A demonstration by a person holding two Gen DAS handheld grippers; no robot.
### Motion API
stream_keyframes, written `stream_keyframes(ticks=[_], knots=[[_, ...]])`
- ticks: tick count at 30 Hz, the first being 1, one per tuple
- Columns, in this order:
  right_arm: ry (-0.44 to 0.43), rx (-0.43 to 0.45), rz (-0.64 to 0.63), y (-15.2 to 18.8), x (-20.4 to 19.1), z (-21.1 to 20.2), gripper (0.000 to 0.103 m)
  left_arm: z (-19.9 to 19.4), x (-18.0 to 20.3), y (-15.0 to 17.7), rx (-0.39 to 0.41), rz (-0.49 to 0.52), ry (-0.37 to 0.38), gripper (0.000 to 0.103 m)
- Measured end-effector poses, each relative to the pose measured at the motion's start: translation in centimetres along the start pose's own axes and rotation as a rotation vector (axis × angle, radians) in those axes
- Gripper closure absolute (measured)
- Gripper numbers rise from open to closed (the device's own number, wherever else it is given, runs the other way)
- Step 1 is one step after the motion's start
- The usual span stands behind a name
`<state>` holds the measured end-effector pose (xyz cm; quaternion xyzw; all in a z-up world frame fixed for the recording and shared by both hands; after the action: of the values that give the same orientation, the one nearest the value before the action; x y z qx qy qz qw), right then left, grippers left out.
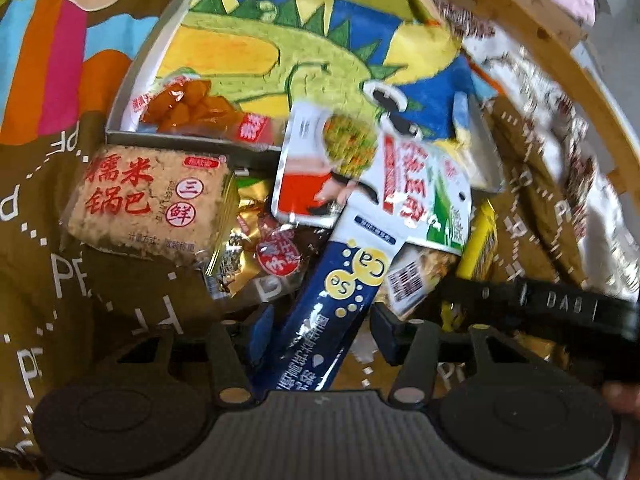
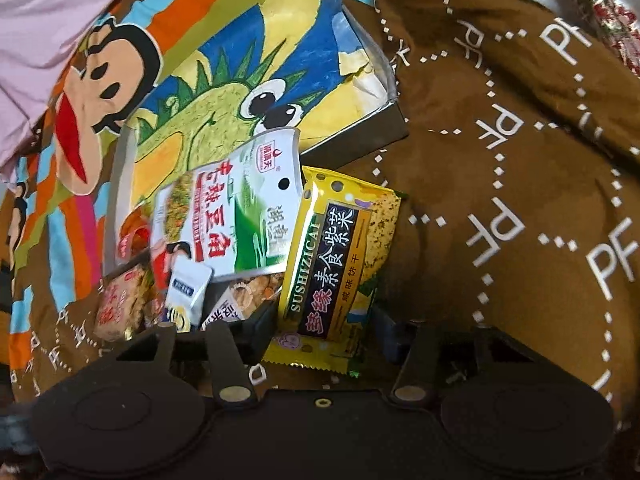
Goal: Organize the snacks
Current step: 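Lower both tools toward the snack packs beside the dinosaur tray, then grasp the blue Ca stick with the left tool while the right tool grasps the yellow SUSHIZICAI pack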
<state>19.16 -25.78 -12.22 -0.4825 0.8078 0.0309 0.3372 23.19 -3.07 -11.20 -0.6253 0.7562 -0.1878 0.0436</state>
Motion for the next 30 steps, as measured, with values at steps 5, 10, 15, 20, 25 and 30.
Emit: stream_keyframes(ticks=[5,10,15,20,25,30], knots=[[-0.019,0.019,0.028,-0.2,0.3,0.3,0.04,0.8,0.2,0.3,-0.03,0.027,-0.005,0.041],[-0.025,0.024,0.039,0.2,0.0,-0.3,0.049,-0.1,0.9,0.7,-0.029,0.061,-0.066,0.054],[-0.057,0.043,0.046,1.0,-0.6,-2.1,0.049,-2.0,1.0,0.7,0.022,0.035,-0.087,0.057],[-0.095,0.074,-0.002,1.7,-2.1,-4.1,0.049,-4.2,0.8,0.1,0.069,-0.024,-0.053,0.059],[-0.121,0.115,-0.103,2.0,-4.0,-5.7,0.049,-5.7,0.7,-0.5,0.11,-0.085,-0.013,0.059],[-0.128,0.212,-0.276,1.2,-5.2,-6.7,0.049,-7.5,0.2,-1.6,0.221,-0.129,0.003,0.059]])
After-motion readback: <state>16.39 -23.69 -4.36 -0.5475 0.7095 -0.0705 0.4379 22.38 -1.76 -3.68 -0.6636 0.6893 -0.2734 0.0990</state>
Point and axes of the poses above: each gripper's, at about its wrist camera, not at the fingertips, and z roughly the way its jaws point, x to its right, y to its underside, the point moved 4 cm from there along z, roughly the way its jaws point, and after that the axes turned 11 degrees about -y, right-handed, at the moved point
